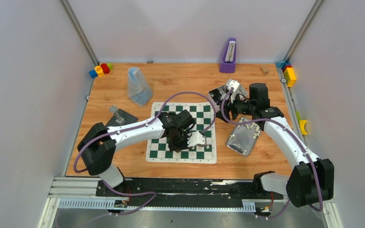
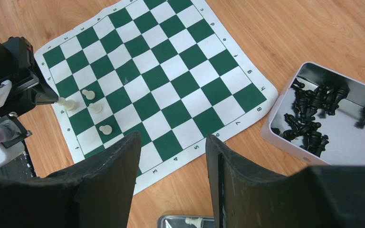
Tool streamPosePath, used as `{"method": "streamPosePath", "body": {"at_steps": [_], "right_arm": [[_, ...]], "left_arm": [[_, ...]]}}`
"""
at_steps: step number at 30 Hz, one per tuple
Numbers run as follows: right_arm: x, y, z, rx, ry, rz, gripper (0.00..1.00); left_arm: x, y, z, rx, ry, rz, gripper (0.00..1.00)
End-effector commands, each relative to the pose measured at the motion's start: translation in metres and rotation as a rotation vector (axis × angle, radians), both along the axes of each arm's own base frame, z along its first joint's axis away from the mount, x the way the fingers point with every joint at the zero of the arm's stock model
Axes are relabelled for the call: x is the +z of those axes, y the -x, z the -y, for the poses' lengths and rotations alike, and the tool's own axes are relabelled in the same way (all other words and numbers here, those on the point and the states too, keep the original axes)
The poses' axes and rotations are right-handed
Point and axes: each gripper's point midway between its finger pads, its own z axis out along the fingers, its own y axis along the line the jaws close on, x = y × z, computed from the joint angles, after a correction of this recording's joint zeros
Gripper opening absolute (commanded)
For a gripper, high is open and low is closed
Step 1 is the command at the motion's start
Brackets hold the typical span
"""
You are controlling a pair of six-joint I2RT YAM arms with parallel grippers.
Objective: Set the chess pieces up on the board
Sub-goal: Place the chess piece on the chessboard.
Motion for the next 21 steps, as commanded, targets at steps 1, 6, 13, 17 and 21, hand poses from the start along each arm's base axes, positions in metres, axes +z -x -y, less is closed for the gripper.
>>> {"method": "streamPosePath", "body": {"at_steps": [1,6,13,17,21], "right_arm": [[0.005,0.001,-0.003,0.03,-0.013,0.028,0.53],[0.005,0.0,-0.002,0.028,-0.012,0.026,0.53],[0.004,0.0,-0.002,0.027,-0.01,0.029,0.53],[0.004,-0.001,0.0,0.021,-0.008,0.026,0.53],[0.004,-0.007,0.016,-0.044,0.017,0.007,0.54]], "left_arm": [[-0.002,-0.006,0.007,-0.007,0.014,0.027,0.04],[-0.005,-0.005,0.005,-0.012,0.002,0.017,0.06],[-0.008,-0.004,0.002,-0.012,-0.013,0.013,0.09],[-0.008,-0.005,0.001,-0.007,-0.021,0.016,0.16],[-0.003,-0.008,0.003,0.002,-0.009,0.036,0.3]]}}
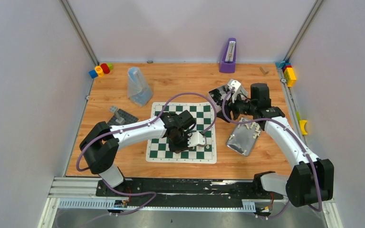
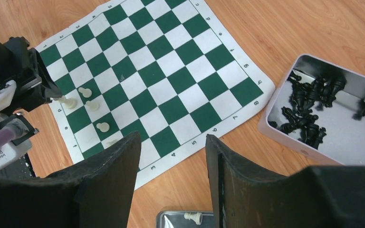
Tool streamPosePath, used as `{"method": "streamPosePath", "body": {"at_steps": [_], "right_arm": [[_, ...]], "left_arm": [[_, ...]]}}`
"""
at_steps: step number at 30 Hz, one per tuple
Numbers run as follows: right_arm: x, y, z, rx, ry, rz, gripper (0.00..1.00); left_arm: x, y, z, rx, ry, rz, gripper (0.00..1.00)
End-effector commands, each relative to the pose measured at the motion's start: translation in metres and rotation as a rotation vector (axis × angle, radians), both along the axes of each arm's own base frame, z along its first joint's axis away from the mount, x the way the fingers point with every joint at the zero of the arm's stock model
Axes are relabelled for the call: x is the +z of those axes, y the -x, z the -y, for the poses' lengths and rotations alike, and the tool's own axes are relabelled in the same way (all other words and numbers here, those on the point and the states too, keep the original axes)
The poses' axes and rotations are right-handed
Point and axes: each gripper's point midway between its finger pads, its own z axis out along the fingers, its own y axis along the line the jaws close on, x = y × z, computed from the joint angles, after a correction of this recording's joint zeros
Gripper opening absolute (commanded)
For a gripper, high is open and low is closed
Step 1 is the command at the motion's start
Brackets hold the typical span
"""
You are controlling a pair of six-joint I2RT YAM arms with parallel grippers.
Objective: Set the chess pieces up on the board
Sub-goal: Place the chess piece on the chessboard, then pick up the chess piece from the storage box.
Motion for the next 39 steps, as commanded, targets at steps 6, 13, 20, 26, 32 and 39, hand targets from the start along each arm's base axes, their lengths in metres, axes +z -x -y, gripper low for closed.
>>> {"method": "streamPosePath", "body": {"at_steps": [6,13,20,26,32,39], "right_arm": [[-0.013,-0.007,0.06,-0.211,0.144,-0.018,0.53],[-0.036,0.002,0.136,-0.424,0.222,-0.135,0.51],[-0.084,0.022,0.177,-0.533,0.326,-0.316,0.49],[-0.117,0.029,0.191,-0.552,0.394,-0.426,0.49],[-0.134,0.034,0.197,-0.543,0.442,-0.472,0.45],[-0.142,0.039,0.198,-0.533,0.458,-0.495,0.39]], "left_arm": [[0.03,-0.007,0.011,0.016,0.09,0.062,0.59],[0.066,-0.017,0.014,0.041,0.175,0.156,0.8],[0.097,-0.031,0.007,0.107,0.263,0.241,0.87],[0.105,-0.035,-0.001,0.134,0.285,0.267,0.88],[0.105,-0.035,-0.005,0.139,0.287,0.28,0.89],[0.102,-0.034,-0.006,0.139,0.282,0.273,0.89]]}}
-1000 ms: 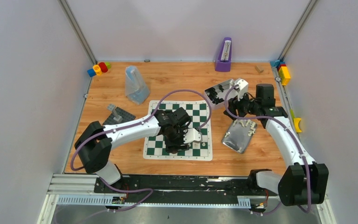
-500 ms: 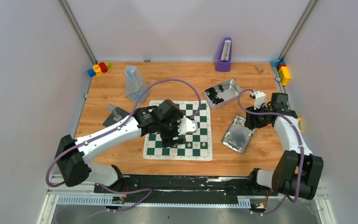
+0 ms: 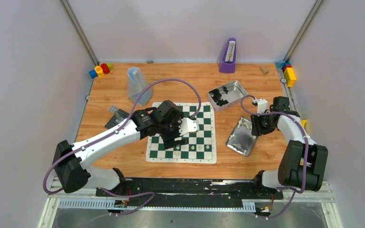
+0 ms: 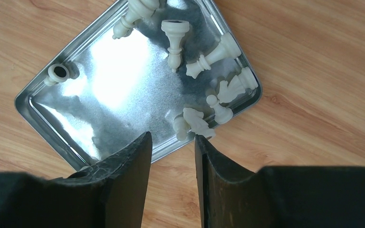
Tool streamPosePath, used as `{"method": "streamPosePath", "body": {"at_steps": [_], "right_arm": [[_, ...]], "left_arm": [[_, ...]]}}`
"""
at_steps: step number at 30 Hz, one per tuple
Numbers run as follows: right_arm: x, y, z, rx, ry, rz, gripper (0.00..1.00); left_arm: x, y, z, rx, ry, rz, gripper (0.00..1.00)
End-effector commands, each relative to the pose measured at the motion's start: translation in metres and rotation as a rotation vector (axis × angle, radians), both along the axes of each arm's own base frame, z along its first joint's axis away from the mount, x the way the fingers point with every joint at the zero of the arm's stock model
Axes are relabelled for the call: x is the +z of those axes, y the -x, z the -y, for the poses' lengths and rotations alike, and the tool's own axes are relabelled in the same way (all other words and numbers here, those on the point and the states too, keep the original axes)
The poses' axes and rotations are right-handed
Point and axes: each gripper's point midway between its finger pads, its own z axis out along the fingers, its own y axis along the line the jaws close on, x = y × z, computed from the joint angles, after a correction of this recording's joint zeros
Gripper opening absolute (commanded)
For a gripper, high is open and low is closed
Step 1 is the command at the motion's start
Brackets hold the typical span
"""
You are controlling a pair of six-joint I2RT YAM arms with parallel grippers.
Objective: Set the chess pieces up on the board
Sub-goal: Pick up the chess piece from the storage box.
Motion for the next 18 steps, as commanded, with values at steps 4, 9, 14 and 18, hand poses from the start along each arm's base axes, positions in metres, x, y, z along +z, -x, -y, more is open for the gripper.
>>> {"method": "streamPosePath", "body": {"at_steps": [4,9,14,18], "right_arm": [[-0.012,0.007,0.005,0.011,0.02,-0.033,0.37],[-0.018,0.006,0.006,0.012,0.022,-0.042,0.36],[-0.019,0.002,0.007,0.01,0.027,-0.042,0.35],[-0.02,-0.001,0.007,0.009,0.022,-0.043,0.31]], "left_arm": [[0.01,-0.002,0.002,0.013,0.037,0.022,0.89],[0.009,-0.002,0.003,0.013,0.034,0.018,0.89],[0.005,-0.001,0.003,0.007,0.028,0.006,0.89],[0.005,-0.001,0.004,0.006,0.027,0.005,0.89]]}}
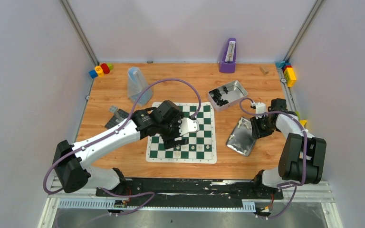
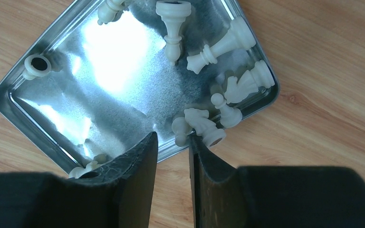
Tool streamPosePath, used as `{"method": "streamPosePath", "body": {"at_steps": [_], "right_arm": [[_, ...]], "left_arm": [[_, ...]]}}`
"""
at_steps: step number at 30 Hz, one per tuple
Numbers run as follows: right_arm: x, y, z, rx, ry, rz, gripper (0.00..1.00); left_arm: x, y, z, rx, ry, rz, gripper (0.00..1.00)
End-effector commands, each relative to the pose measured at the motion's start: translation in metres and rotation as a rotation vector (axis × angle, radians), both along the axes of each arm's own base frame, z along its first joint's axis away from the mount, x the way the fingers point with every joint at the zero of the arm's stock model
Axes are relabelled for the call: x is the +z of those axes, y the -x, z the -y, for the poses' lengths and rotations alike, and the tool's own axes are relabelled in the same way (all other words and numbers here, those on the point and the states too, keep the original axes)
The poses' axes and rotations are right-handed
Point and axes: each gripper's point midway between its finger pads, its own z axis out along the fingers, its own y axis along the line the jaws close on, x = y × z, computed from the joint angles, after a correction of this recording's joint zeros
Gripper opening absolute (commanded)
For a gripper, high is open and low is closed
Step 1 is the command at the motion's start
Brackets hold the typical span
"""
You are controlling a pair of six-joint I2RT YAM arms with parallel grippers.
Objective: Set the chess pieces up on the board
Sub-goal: Pick up the chess piece from the storage box, then place the chess piece on the chessboard.
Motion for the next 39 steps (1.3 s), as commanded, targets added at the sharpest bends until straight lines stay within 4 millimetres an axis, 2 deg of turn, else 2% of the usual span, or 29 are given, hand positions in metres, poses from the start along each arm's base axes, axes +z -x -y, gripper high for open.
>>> {"method": "streamPosePath", "body": {"at_steps": [1,8,14,19,23,27,32,36,39], "right_arm": [[0.002,-0.011,0.005,0.001,0.013,0.03,0.3],[0.003,-0.014,0.005,0.0,0.006,0.03,0.18],[0.018,-0.016,-0.002,0.019,-0.025,0.05,0.06],[0.04,-0.014,-0.025,0.106,-0.104,0.1,0.02],[0.059,-0.007,-0.051,0.201,-0.16,0.125,0.0],[0.08,-0.001,-0.087,0.324,-0.185,0.161,0.0],[0.11,0.01,-0.168,0.571,-0.235,0.205,0.0],[0.124,0.017,-0.228,0.758,-0.25,0.228,0.02],[0.118,0.025,-0.269,0.886,-0.236,0.199,0.03]], "left_arm": [[0.005,-0.001,0.004,0.003,0.027,0.007,0.89],[0.004,-0.001,0.003,0.002,0.022,0.005,0.89],[0.005,-0.001,0.0,0.011,0.02,0.012,0.89],[0.01,-0.003,-0.002,0.023,0.034,0.026,0.9],[0.021,-0.007,-0.006,0.045,0.069,0.034,0.91],[0.033,-0.02,-0.021,0.114,0.12,0.022,0.93],[0.043,-0.035,-0.046,0.226,0.177,0.001,0.95],[0.043,-0.052,-0.081,0.372,0.188,0.004,0.96],[0.039,-0.066,-0.118,0.533,0.204,-0.009,0.97]]}}
